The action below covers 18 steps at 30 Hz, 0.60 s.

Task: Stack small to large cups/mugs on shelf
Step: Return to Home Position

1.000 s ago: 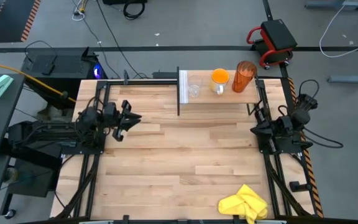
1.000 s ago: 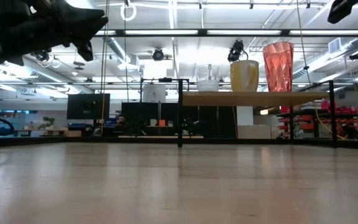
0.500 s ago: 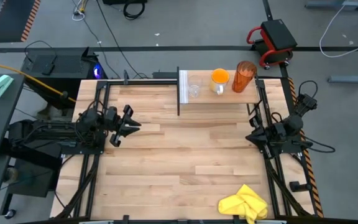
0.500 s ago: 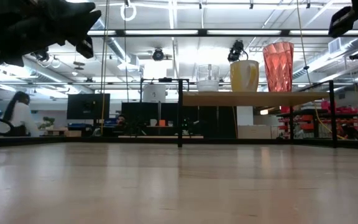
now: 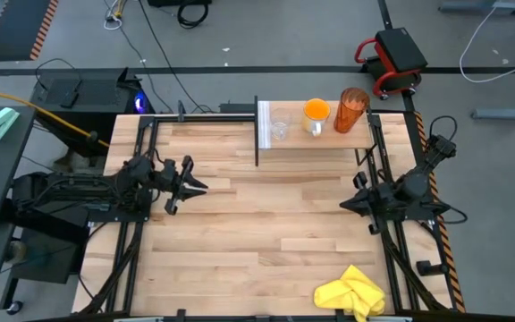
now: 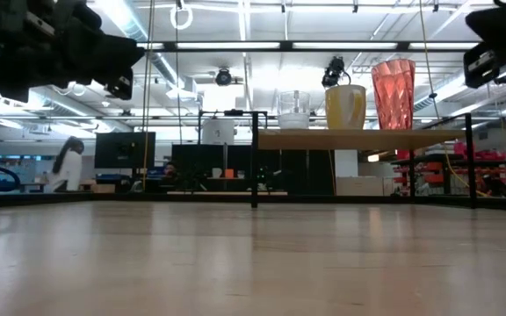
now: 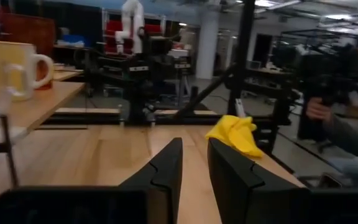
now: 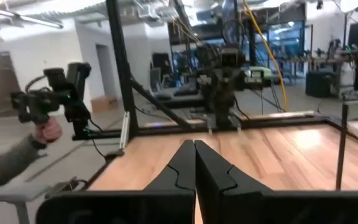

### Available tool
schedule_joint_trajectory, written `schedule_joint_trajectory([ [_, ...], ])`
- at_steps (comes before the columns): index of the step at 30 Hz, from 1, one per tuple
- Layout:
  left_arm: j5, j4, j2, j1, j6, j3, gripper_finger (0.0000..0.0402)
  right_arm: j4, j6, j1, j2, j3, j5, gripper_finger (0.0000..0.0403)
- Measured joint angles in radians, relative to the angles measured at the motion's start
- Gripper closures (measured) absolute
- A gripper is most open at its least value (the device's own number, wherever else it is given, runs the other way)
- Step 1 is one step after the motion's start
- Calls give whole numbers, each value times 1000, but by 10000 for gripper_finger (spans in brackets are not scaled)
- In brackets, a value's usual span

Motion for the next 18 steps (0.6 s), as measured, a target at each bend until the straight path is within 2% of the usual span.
schedule_joint_trajectory([
  [4, -31, 6, 0, 9, -58, 0, 312, -1, 8, 0, 0, 0, 6, 398],
  [8, -24, 99, -22, 29, -120, 0, 311, 8, 7, 0, 0, 0, 6, 394],
  [14, 93, 199, -140, 68, -192, 0, 320, 14, 2, 0, 0, 0, 6, 390],
  [18, 112, 185, -231, 89, -227, 0, 320, 16, 5, 0, 0, 0, 6, 391],
])
